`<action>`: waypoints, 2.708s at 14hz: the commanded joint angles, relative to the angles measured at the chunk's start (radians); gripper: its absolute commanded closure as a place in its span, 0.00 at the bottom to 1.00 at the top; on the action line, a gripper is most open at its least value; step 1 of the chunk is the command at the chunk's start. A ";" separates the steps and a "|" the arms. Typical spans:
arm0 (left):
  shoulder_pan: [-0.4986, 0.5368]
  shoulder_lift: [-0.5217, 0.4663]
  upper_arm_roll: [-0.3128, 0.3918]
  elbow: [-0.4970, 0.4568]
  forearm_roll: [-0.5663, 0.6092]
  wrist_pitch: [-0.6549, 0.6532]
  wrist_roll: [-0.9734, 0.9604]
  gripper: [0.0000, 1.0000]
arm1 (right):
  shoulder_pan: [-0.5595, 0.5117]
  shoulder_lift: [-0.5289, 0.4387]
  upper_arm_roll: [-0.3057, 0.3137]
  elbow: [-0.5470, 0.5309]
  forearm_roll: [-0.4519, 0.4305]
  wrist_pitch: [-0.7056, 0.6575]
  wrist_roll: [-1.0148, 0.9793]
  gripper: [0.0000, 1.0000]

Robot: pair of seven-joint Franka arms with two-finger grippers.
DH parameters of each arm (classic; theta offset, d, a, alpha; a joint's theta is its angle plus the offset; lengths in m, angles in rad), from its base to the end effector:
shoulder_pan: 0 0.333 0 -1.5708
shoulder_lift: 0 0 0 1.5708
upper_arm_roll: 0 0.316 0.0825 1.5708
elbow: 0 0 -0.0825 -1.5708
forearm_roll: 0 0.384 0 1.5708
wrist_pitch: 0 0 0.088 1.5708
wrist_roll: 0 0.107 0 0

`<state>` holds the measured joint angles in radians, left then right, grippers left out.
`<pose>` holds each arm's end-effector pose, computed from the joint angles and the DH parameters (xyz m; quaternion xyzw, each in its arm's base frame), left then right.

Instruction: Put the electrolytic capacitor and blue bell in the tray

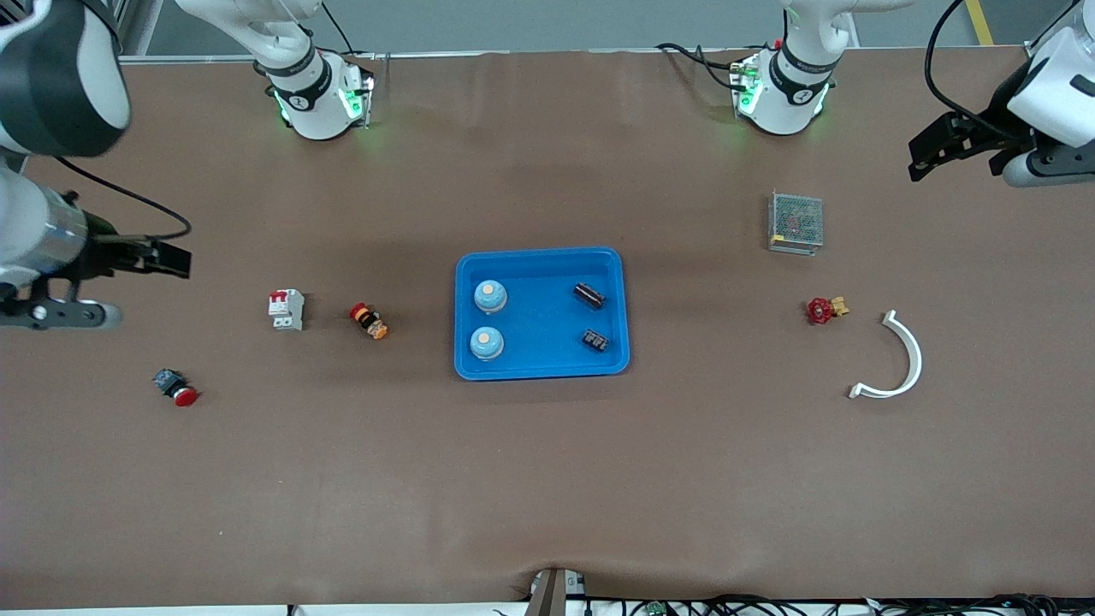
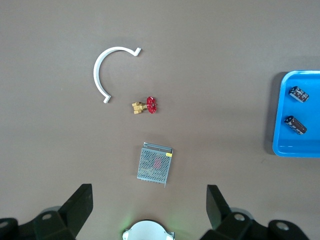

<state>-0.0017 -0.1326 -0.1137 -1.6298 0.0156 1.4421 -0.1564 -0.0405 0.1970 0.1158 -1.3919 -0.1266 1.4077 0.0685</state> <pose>0.4955 -0.0600 0.6555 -0.9993 -0.0220 0.0256 0.0189 0.5951 0.0227 0.5825 0.9946 -0.0013 -0.0858 0.0581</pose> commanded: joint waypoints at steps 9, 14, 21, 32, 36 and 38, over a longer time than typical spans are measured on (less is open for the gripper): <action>0.002 -0.041 0.017 -0.047 -0.003 0.027 0.031 0.00 | -0.015 -0.156 -0.094 0.014 0.137 0.013 -0.016 0.00; 0.003 -0.027 0.017 -0.044 -0.003 0.027 0.031 0.00 | -0.024 -0.154 -0.102 0.016 0.120 0.011 -0.030 0.00; 0.002 -0.009 0.017 -0.027 -0.003 0.041 0.029 0.00 | -0.064 -0.151 -0.099 0.019 0.117 0.025 -0.090 0.00; 0.000 0.047 0.017 0.048 0.000 0.032 0.020 0.00 | -0.061 -0.136 -0.100 0.043 0.116 0.094 -0.078 0.00; 0.002 0.045 0.017 0.047 0.000 0.032 0.018 0.00 | -0.065 -0.136 -0.099 0.042 0.130 0.090 -0.050 0.00; 0.002 0.047 0.017 0.045 0.000 0.032 0.017 0.00 | -0.068 -0.136 -0.099 0.039 0.139 0.083 -0.026 0.00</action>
<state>0.0008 -0.0943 -0.1007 -1.6041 0.0156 1.4866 -0.1482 -0.0899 0.0532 0.0095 -1.3685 -0.0153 1.5030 0.0186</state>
